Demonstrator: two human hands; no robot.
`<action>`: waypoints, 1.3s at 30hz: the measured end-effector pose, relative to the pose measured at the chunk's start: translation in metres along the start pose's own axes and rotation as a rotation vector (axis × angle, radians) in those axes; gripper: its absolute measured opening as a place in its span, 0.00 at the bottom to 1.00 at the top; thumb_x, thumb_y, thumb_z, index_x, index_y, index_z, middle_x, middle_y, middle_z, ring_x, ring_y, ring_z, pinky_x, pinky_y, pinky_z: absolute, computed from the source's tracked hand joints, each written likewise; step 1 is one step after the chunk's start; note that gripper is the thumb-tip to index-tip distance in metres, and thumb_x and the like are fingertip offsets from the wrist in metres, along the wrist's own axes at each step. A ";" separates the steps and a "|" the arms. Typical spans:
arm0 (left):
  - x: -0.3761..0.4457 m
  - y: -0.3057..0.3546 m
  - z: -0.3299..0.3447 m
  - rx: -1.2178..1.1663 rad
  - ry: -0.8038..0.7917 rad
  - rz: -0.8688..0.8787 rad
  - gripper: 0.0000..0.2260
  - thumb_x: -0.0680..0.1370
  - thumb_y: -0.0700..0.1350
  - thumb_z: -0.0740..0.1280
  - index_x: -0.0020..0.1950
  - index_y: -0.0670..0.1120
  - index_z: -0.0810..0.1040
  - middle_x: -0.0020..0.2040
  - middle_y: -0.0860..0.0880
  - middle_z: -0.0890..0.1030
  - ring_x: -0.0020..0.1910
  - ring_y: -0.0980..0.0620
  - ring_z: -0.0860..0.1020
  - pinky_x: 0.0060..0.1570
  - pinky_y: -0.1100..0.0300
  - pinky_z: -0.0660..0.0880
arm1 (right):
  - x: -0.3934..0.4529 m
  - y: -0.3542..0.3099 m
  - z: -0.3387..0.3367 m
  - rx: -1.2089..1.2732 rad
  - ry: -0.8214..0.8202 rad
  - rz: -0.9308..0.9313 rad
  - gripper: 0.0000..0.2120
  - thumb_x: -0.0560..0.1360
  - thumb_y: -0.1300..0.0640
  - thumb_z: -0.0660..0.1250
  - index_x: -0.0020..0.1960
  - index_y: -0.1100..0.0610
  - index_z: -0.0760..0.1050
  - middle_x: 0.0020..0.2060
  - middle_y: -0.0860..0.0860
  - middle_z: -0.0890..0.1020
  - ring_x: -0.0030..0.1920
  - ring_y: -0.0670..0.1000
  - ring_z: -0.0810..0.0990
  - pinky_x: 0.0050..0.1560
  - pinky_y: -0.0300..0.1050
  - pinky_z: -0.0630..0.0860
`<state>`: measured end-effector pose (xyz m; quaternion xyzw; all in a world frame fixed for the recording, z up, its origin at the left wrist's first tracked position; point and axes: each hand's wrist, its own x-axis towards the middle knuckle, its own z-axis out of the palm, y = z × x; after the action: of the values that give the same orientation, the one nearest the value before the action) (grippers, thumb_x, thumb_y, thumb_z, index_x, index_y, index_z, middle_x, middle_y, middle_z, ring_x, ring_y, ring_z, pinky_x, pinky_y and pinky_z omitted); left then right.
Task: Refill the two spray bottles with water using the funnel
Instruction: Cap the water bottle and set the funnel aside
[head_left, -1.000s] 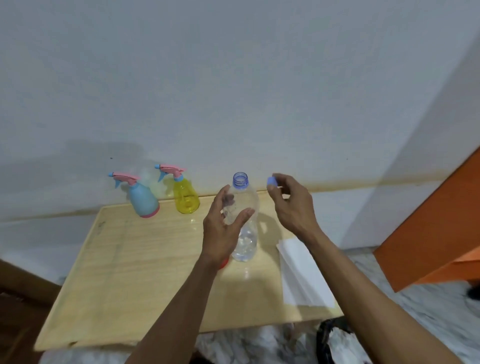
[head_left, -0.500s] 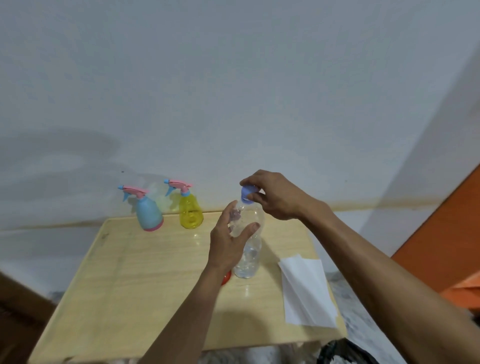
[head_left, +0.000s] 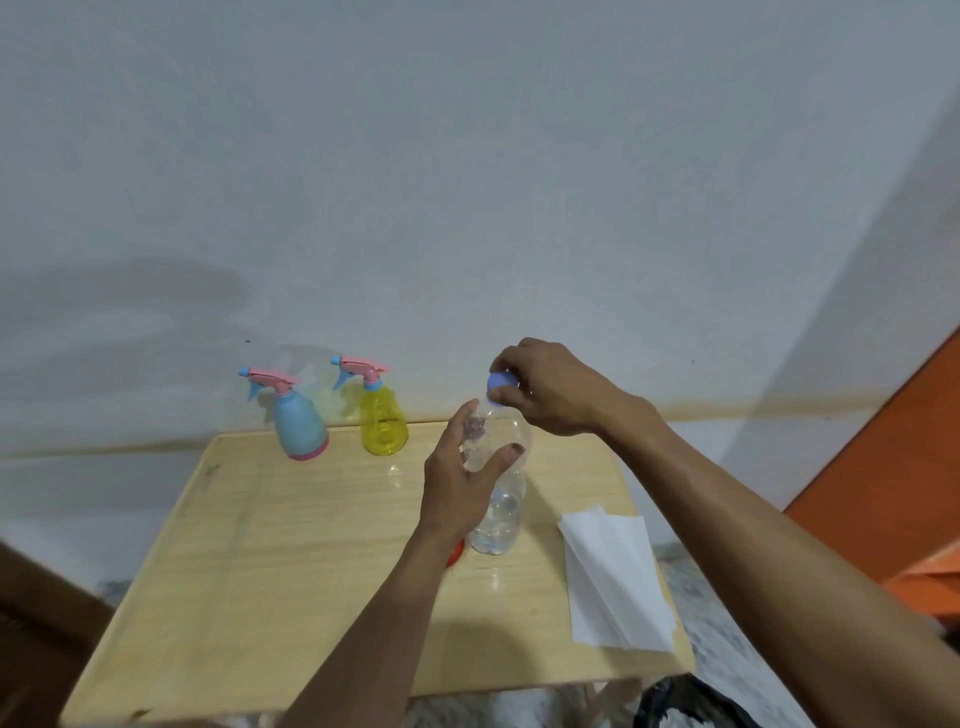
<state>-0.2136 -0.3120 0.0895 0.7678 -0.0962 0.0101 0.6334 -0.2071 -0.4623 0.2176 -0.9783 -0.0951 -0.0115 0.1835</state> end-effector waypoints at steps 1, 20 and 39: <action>0.000 0.000 0.000 0.003 -0.001 -0.002 0.33 0.71 0.53 0.77 0.73 0.56 0.68 0.62 0.59 0.78 0.62 0.69 0.74 0.66 0.54 0.73 | 0.001 -0.001 0.001 -0.014 0.015 0.025 0.17 0.81 0.45 0.65 0.60 0.58 0.76 0.51 0.52 0.75 0.50 0.52 0.74 0.49 0.44 0.70; 0.003 0.000 0.000 -0.032 0.009 -0.022 0.36 0.68 0.57 0.78 0.73 0.55 0.69 0.60 0.59 0.78 0.62 0.65 0.75 0.66 0.50 0.74 | 0.004 0.001 -0.007 -0.047 -0.060 -0.004 0.18 0.81 0.45 0.65 0.65 0.56 0.76 0.57 0.53 0.81 0.56 0.56 0.78 0.54 0.48 0.75; 0.001 0.005 -0.004 -0.048 0.015 -0.037 0.36 0.67 0.52 0.81 0.73 0.52 0.72 0.58 0.60 0.80 0.60 0.64 0.77 0.65 0.51 0.76 | -0.006 0.015 0.014 0.174 0.077 -0.081 0.18 0.81 0.46 0.66 0.65 0.56 0.77 0.56 0.50 0.79 0.46 0.51 0.79 0.53 0.45 0.75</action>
<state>-0.2127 -0.3086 0.0950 0.7538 -0.0773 0.0018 0.6525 -0.2100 -0.4718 0.1986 -0.9529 -0.1280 -0.0480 0.2707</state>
